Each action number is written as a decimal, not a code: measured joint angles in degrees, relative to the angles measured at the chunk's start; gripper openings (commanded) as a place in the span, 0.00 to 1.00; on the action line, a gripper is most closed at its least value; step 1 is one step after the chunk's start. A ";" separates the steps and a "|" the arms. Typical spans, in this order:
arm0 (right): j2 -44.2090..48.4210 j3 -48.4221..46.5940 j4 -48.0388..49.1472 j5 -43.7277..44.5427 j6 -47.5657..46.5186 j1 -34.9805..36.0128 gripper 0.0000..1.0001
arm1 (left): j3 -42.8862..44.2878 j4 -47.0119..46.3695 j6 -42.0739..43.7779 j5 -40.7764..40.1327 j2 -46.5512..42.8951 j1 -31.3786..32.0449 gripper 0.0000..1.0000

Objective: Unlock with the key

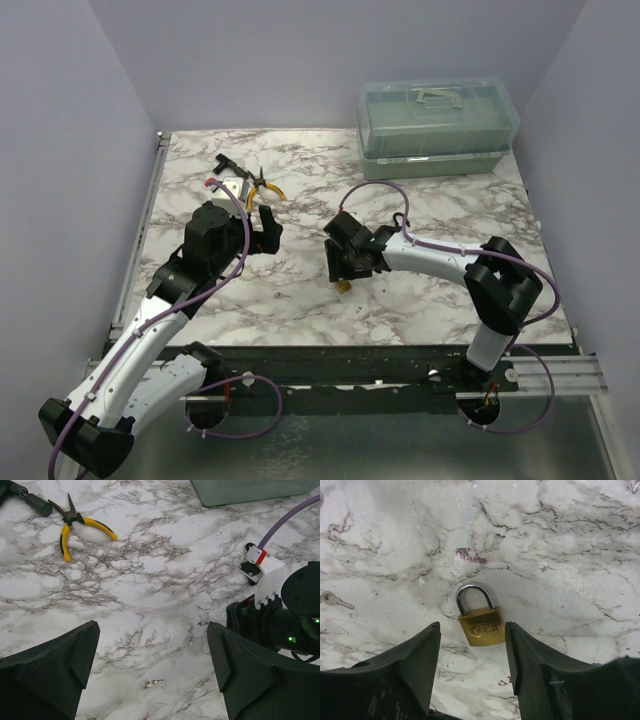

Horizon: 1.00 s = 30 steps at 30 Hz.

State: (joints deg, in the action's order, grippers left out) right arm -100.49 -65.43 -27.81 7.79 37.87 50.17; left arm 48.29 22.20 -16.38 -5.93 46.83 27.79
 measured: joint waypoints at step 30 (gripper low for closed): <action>-5.57 -4.81 -7.96 2.49 -1.36 2.80 0.52 | 0.00 0.15 0.00 0.02 0.00 -0.04 0.96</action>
State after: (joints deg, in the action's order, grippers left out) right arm -106.06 -70.24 -35.77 10.28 36.51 52.97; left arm 48.29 22.35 -16.38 -5.91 46.83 27.75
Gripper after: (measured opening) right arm 0.514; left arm 0.966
